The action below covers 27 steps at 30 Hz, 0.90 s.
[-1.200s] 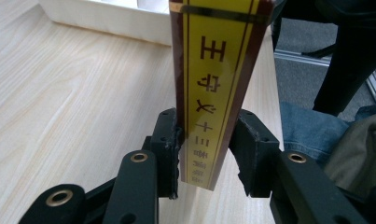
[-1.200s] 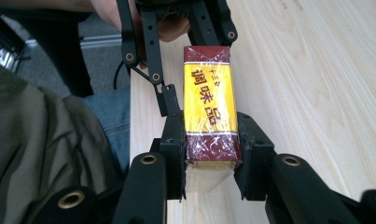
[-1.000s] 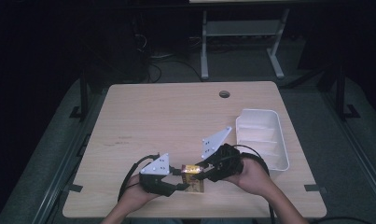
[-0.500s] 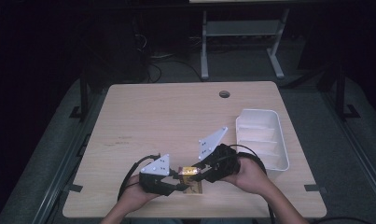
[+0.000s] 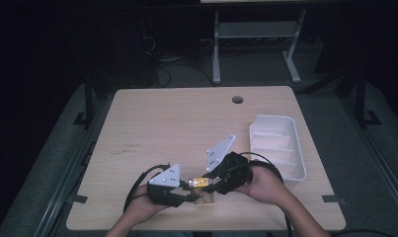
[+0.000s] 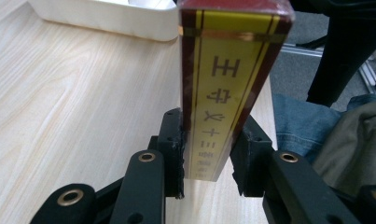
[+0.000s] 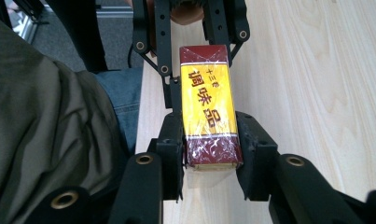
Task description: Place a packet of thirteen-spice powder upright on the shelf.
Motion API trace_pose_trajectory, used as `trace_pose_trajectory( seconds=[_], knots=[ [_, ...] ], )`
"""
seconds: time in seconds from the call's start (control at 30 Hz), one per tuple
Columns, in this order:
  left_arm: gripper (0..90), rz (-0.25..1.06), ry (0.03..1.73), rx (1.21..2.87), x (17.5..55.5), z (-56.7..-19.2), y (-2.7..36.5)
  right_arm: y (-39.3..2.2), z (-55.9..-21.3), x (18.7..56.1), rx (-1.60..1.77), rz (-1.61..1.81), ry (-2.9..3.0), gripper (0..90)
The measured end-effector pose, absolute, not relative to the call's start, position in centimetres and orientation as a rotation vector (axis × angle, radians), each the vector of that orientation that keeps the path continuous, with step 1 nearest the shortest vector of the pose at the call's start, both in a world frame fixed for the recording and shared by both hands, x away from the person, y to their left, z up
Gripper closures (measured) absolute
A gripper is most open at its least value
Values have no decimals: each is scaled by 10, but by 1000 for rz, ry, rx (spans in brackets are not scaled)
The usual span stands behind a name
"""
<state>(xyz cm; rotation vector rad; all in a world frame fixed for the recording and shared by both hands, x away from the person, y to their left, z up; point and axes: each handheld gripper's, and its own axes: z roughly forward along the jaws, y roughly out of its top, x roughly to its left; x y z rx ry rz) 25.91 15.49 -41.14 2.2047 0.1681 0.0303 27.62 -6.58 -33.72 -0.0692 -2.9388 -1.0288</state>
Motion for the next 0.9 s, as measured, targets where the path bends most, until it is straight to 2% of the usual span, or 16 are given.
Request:
trace_pose_trajectory(
  seconds=[0.17,0.27,0.47,0.53,0.67,0.9],
  knots=[
    [679,33,164,2221,258,-412,152,-64,-336,275,-64,-1014,-2954,610],
    [678,37,161,2226,258,-412,152,-63,-335,274,-30,-991,-2969,663],
    [653,50,151,2217,257,-412,151,-62,-333,274,25,-946,-2989,680],
    [539,65,179,2202,257,-411,152,-62,-330,275,32,-926,-2991,682],
    [439,78,229,2184,262,-410,159,-66,-320,282,49,-906,-3006,682],
    [397,112,325,2152,273,-410,178,-84,-292,307,11,-909,-3024,681]
  ],
)
